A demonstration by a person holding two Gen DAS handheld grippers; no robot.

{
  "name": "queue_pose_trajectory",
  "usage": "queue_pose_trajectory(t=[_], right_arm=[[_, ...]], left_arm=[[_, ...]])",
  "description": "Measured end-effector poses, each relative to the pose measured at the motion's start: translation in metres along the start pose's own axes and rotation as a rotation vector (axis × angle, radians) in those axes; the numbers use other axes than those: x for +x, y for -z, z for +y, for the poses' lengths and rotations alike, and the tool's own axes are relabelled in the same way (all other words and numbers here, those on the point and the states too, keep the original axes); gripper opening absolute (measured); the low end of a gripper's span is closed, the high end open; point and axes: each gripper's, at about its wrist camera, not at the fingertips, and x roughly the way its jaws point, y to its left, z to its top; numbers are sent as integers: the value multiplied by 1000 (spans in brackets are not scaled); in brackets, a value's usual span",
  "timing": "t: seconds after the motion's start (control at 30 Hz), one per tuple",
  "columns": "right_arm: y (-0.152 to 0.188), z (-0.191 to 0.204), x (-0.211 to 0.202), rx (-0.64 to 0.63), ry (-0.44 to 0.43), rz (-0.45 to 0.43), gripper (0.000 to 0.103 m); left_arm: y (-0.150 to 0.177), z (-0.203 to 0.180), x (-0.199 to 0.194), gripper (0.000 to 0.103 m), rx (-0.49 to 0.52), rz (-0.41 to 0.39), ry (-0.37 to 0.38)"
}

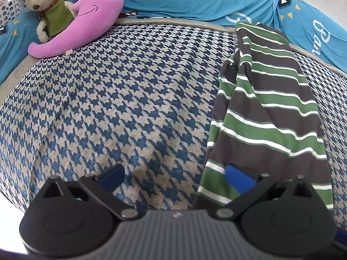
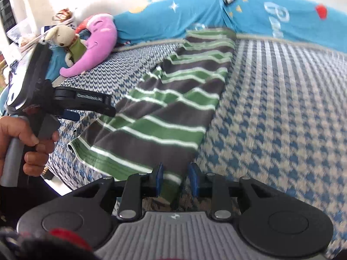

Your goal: Fold clothes

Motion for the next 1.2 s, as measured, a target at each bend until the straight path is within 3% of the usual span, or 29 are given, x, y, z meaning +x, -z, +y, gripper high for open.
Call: queue_pose_trajectory(t=[0.37,0.4,0.5,0.53,0.63,1.03,1.2], right_arm=[[-1,-10,15,92,-37,51,28],[-1,-11,15,101,-41,57,26],[1,-11,14,99,-21,58,7],[0,-12,12,113,-27,59,6],[-3,-11,1,115,-42,53,5],[-7,1,-8,19,103,88,8],[-28,-7,-14,31,43,53,12]], left_arm=[[0,-3,1,103,11,0,-2],[0,-2,1,103,8,0,-2],[-1,-1,1,103,-4,-3,-1],[-1,0,1,103,-8,-4,-1],[-2,1,1,103,-21,-7,0],[-13,-3,3,103,-25,-40,10],[-31,-9,3,103,-16,-82,25]])
